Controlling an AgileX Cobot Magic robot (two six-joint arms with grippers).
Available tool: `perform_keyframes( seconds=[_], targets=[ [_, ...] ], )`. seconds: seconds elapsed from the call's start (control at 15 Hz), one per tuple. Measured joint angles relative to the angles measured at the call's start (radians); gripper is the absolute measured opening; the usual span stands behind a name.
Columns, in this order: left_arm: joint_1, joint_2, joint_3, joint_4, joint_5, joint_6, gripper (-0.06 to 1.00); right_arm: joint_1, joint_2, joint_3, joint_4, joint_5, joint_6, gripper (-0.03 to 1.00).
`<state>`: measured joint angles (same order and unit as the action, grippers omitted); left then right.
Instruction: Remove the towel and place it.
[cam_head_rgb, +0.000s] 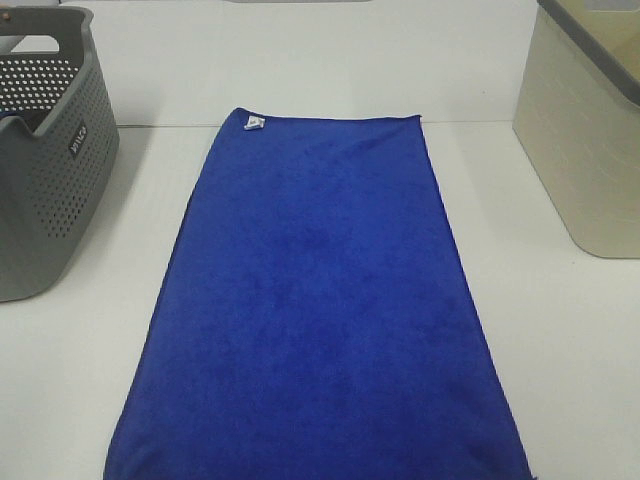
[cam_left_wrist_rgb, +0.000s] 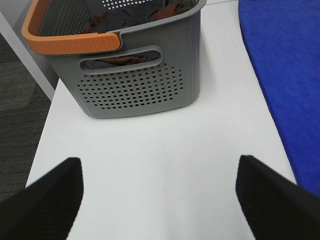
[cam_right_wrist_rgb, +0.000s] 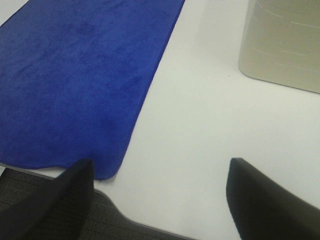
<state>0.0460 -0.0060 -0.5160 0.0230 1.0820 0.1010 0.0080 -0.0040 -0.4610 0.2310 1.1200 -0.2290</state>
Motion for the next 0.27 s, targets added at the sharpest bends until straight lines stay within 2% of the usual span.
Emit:
perform_keyframes(
  seconds=[0.27],
  targets=[
    [0.0,0.0,0.0,0.0,0.0,0.0,0.79,0.0,0.0,0.0,0.0,0.0,0.0,0.73]
  ],
)
